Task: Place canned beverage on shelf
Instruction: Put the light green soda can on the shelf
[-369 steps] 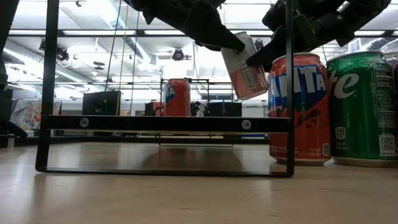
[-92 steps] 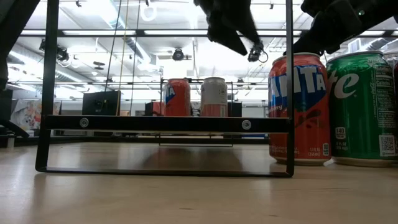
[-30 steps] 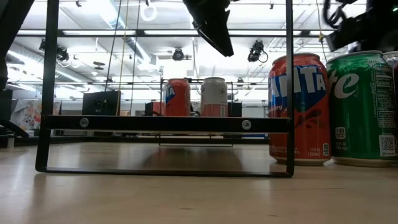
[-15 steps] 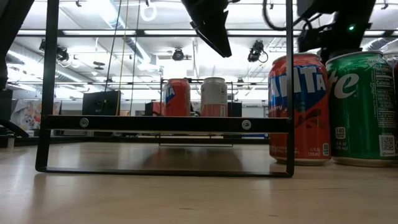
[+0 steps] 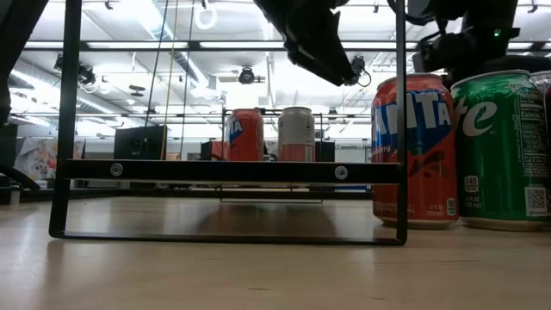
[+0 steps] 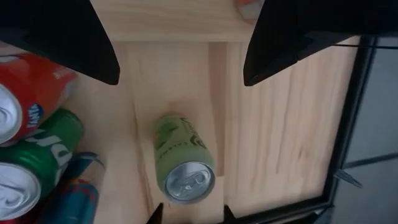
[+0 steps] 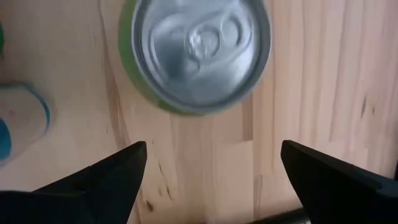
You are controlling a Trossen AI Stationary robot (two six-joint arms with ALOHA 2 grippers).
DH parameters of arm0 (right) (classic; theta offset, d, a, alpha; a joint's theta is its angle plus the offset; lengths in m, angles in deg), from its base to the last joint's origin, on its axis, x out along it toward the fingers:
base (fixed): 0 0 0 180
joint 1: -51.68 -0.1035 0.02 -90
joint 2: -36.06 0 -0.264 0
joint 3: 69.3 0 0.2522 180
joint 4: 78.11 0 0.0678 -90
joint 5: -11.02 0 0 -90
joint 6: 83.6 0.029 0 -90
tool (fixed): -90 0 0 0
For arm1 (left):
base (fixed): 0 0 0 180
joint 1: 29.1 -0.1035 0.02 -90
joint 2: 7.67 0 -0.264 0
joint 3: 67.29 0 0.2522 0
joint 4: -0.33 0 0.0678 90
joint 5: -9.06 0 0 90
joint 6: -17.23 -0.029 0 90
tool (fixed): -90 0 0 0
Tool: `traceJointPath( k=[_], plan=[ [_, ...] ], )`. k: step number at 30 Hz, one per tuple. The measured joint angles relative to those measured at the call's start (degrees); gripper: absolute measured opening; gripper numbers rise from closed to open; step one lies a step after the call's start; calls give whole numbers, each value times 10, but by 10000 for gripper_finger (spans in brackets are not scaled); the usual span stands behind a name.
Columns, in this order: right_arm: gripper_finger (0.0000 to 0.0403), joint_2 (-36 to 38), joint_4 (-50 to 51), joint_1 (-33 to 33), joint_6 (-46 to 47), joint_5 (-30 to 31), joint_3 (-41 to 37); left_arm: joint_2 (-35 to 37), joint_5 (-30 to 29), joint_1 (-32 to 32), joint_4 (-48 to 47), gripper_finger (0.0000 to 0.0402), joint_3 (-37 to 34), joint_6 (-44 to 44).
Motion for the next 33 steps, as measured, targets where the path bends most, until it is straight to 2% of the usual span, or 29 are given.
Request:
traceJointPath(
  k=[8, 16, 20, 24, 29, 33],
  plan=[
    [381, 0, -32, 13, -26, 10, 0, 6, -28, -1, -15, 354, -16, -1],
    [381, 0, -67, 36, -69, -20, 0, 43, -27, -2, -18, 354, -15, -13],
    [381, -2, -126, 58, -73, -45, 1, 57, -27, -5, -25, 354, -15, 8],
    [381, -13, -166, 66, -44, -33, 1, 58, -28, -6, -44, 354, -15, 28],
    [381, -42, -186, 69, 36, 7, 1, 58, -28, -1, -73, 354, -15, 40],
    [381, -61, -207, 67, 37, 0, 0, 58, -27, 4, -78, 354, -15, 42]
  ],
)
